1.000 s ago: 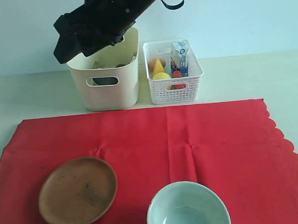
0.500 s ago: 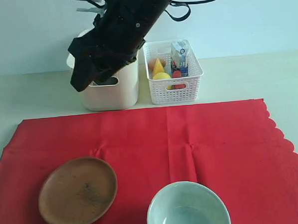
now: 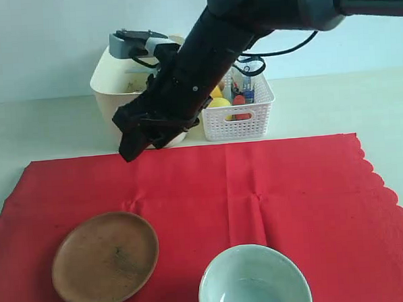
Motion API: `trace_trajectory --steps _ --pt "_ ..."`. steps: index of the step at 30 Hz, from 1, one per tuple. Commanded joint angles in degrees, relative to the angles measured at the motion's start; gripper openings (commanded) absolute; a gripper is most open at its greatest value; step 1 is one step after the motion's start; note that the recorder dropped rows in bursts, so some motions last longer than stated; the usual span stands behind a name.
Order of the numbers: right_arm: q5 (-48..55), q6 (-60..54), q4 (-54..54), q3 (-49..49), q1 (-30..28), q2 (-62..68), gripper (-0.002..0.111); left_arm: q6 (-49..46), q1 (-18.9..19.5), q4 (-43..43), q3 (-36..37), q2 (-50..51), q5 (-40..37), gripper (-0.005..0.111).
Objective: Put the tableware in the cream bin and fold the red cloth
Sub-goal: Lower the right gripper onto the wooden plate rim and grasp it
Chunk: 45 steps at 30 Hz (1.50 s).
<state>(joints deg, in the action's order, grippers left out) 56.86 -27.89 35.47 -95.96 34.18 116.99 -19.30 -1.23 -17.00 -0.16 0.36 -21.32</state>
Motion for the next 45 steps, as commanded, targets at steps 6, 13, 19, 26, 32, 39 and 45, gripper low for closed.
trace_trajectory --steps 6,13,19,26,32,39,45 --pt "-6.3 -4.0 3.2 5.9 0.6 1.9 0.059 0.1 0.2 -0.1 0.2 -0.4 0.2 0.0" --pt "-6.2 -5.3 3.7 5.9 2.4 9.2 0.059 0.1 0.2 -0.1 0.2 -0.4 0.2 0.0" --pt "-6.2 -5.3 3.8 5.9 3.5 12.3 0.059 0.1 0.2 -0.1 0.2 -0.4 0.2 0.0" --pt "-6.2 -6.0 4.4 5.9 4.9 12.4 0.059 0.1 0.2 -0.1 0.2 -0.4 0.2 0.0" --pt "-5.3 -8.2 4.9 5.9 6.5 12.4 0.059 0.1 0.2 -0.1 0.2 -0.4 0.2 0.0" --pt "-5.5 -8.0 4.5 5.9 6.7 13.8 0.057 0.1 0.2 -0.1 0.2 -0.4 0.2 0.0" --pt "-5.6 -8.0 4.1 5.9 6.8 15.5 0.049 0.1 0.2 -0.1 0.2 -0.4 0.2 0.0"
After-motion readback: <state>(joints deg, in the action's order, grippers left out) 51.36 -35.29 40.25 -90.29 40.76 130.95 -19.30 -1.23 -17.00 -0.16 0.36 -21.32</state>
